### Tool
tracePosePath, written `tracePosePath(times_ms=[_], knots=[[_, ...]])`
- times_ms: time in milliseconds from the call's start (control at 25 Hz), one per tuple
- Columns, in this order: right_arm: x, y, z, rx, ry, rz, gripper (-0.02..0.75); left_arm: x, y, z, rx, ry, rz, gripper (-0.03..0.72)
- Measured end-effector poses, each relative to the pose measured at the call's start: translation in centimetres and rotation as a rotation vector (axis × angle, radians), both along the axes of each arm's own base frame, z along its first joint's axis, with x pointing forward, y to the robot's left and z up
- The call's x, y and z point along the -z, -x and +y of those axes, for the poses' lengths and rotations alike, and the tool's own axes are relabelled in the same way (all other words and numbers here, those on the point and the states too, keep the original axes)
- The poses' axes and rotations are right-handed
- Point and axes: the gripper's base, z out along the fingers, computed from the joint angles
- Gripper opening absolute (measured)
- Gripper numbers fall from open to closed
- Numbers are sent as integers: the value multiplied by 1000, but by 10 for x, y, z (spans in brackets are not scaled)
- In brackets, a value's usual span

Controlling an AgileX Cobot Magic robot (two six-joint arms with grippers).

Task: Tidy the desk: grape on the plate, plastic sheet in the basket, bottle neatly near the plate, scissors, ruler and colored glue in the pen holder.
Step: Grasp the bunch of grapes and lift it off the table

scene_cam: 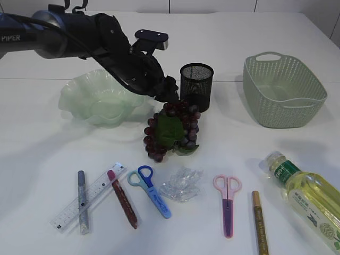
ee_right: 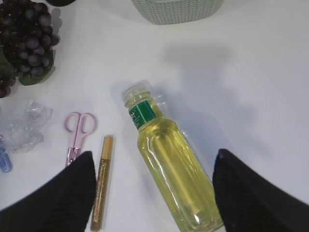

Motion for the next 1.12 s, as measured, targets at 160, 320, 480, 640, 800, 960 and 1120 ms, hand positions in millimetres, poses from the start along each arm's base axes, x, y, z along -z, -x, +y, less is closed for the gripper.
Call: tracePosePath(times_ms=[160,320,480,640,800,960,1120], knots=[[0,0,0,0,0,0,583,11,0,-2,1,-6,21,531],[0,0,0,-2,0,1,583,23,0,-6,5,-11,35,531],[0,0,0,-2,-2,1,583,34,-1,-8,-2,-14,36,531],[0,0,0,-2,-2,1,583,40,0,-12,6,-23,30,531],[0,0,0,-2,-5,1,583,46,0,-14,9,-26,34,531],[0,0,1,-2,-9,3,583,56,-1,-14,8,-35,45,531],[0,0,2,-2,-23,5,583,61,-1,-14,4,-37,46,531]])
